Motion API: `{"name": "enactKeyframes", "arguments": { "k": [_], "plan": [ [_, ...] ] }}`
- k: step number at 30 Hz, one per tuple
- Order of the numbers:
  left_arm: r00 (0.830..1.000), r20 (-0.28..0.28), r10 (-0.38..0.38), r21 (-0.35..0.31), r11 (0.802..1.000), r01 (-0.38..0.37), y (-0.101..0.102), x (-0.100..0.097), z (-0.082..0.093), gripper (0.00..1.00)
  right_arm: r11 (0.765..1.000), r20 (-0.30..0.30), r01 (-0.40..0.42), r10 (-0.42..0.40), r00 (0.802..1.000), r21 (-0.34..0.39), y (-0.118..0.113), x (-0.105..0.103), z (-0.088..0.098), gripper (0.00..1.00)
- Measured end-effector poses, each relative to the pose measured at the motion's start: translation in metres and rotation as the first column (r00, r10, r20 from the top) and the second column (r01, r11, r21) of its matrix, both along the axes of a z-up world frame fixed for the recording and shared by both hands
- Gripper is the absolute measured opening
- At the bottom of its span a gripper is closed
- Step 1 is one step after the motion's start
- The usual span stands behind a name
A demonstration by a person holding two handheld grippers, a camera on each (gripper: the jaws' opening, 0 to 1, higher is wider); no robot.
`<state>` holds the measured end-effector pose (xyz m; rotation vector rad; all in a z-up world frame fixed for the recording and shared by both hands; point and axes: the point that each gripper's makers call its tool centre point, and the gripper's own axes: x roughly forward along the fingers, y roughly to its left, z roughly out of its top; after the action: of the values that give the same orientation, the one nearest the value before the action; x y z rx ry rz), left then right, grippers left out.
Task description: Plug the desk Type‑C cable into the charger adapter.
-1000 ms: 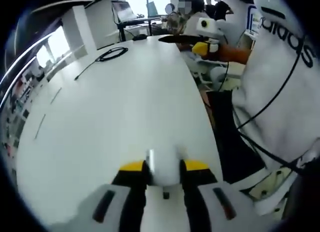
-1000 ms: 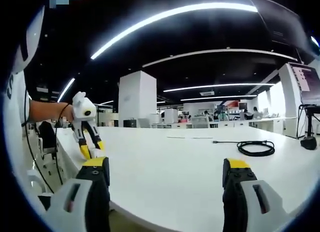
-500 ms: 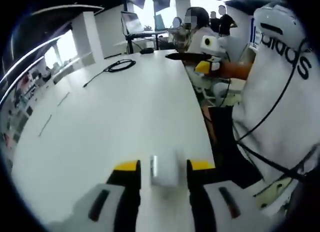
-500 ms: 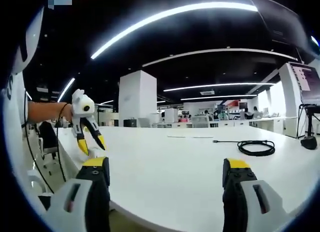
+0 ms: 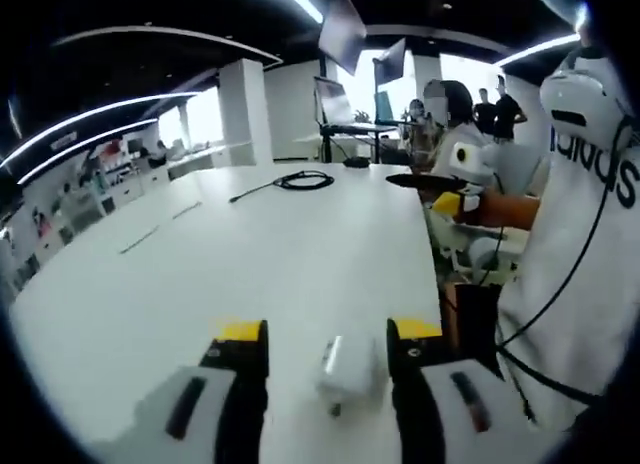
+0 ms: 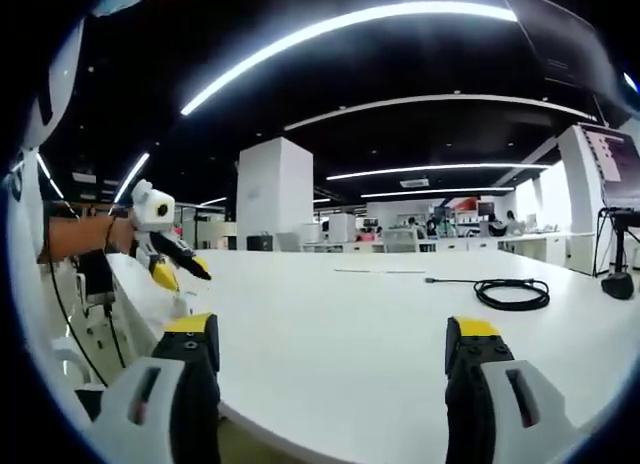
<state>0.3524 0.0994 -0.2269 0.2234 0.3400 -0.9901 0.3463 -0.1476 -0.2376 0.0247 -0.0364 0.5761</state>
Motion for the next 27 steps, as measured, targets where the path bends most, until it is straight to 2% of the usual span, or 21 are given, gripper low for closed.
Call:
{"name": "enactKeyframes", "arguments": {
  "k": [2,7,11,15,18,21,23,25,27],
  "plan": [
    [0.999,0.008,0.042,-0.031,0.999,-0.041,0.002,0.0,0.003,0.57,1.0,0.0,0.001,-0.001,1.0,-0.001,0.001,0.0,0.001,0.95],
    [0.991,0.01,0.134,-0.115,0.985,-0.132,0.006,-0.004,0.008,0.62,1.0,0.002,-0.003,0.003,1.0,-0.008,0.005,0.001,0.005,0.95],
    [0.984,0.045,0.17,-0.107,0.981,-0.164,0.008,-0.009,0.003,0.67,1.0,0.0,-0.004,0.004,1.0,-0.01,0.006,0.002,0.006,0.95],
    [0.969,0.068,0.238,-0.168,0.96,-0.224,0.009,-0.014,0.007,0.69,1.0,0.001,-0.005,0.005,1.0,-0.016,0.009,0.003,0.009,0.95],
    [0.957,0.106,0.269,-0.16,0.955,-0.251,0.008,-0.016,0.006,0.7,1.0,0.0,-0.007,0.007,1.0,-0.016,0.011,0.004,0.01,0.95],
    [0.951,0.106,0.292,-0.166,0.948,-0.272,0.007,-0.018,0.003,0.74,1.0,0.003,-0.01,0.01,1.0,-0.018,0.013,0.004,0.011,0.95],
    [0.939,0.087,0.333,-0.198,0.93,-0.311,0.009,-0.018,0.002,0.74,1.0,0.006,-0.012,0.012,1.0,-0.018,0.014,0.004,0.012,0.95],
    [0.928,0.094,0.36,-0.221,0.916,-0.334,0.01,-0.018,0.004,0.76,1.0,0.008,-0.011,0.011,1.0,-0.017,0.014,0.004,0.013,0.95],
    [0.908,0.119,0.401,-0.242,0.899,-0.365,0.011,-0.019,0.007,0.79,1.0,0.006,-0.01,0.011,1.0,-0.017,0.014,0.004,0.013,0.95]
  ]
}}
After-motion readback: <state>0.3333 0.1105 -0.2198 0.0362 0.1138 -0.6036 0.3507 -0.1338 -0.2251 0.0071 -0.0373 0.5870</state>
